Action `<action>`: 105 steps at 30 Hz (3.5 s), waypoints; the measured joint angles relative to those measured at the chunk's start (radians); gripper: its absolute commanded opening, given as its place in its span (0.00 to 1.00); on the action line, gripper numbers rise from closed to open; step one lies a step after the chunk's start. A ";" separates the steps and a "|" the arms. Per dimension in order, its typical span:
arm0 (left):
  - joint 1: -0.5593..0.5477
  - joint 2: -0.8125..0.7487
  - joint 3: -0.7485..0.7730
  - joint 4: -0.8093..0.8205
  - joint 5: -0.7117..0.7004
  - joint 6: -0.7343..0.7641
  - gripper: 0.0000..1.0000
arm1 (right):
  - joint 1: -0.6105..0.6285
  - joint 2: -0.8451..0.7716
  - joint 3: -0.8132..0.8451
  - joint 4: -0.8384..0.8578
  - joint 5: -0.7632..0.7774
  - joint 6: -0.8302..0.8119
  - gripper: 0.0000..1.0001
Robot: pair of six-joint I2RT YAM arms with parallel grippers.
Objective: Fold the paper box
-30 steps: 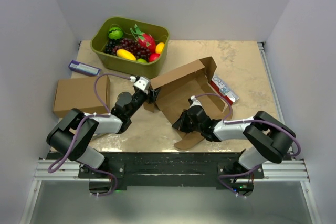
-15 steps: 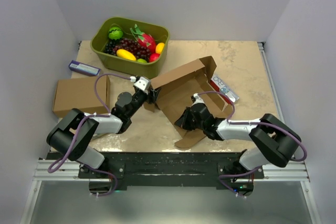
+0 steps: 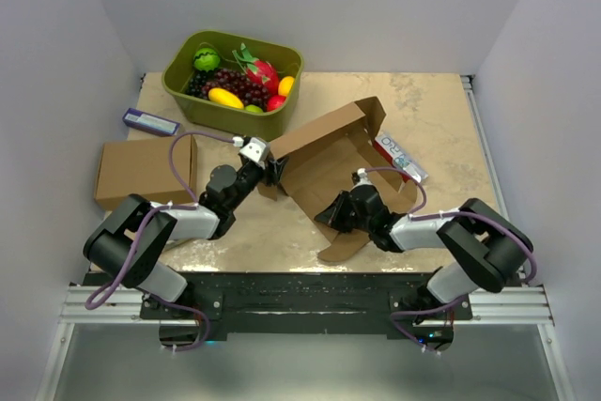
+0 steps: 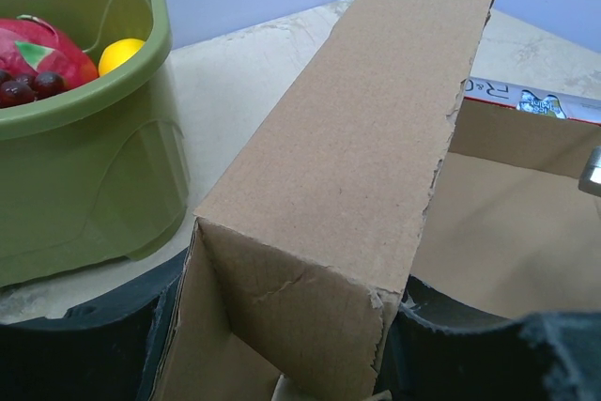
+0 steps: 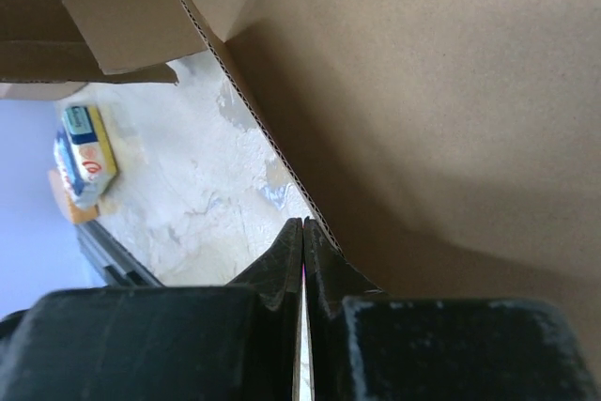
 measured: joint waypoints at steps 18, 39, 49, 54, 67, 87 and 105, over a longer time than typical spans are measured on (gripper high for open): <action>-0.005 0.000 0.000 0.004 0.000 0.001 0.25 | -0.031 0.145 -0.041 0.216 -0.069 0.164 0.02; -0.019 -0.002 0.000 -0.016 0.082 0.068 0.25 | -0.069 -0.541 0.176 -0.385 0.123 0.028 0.80; -0.047 -0.009 0.000 -0.016 0.106 0.099 0.26 | -0.068 -0.486 0.163 -0.262 0.200 0.117 0.77; -0.077 -0.009 0.000 -0.012 0.111 0.114 0.26 | -0.068 -0.458 0.146 -0.171 0.277 0.143 0.66; -0.132 -0.006 -0.002 -0.007 0.088 0.127 0.50 | -0.066 -0.436 0.028 0.000 0.393 0.280 0.13; -0.080 -0.269 -0.080 -0.109 0.200 0.009 0.96 | -0.067 -0.459 0.004 0.004 0.444 0.327 0.11; 0.202 -0.463 -0.272 -0.143 0.312 -0.171 0.82 | -0.067 -0.459 -0.003 0.018 0.440 0.327 0.12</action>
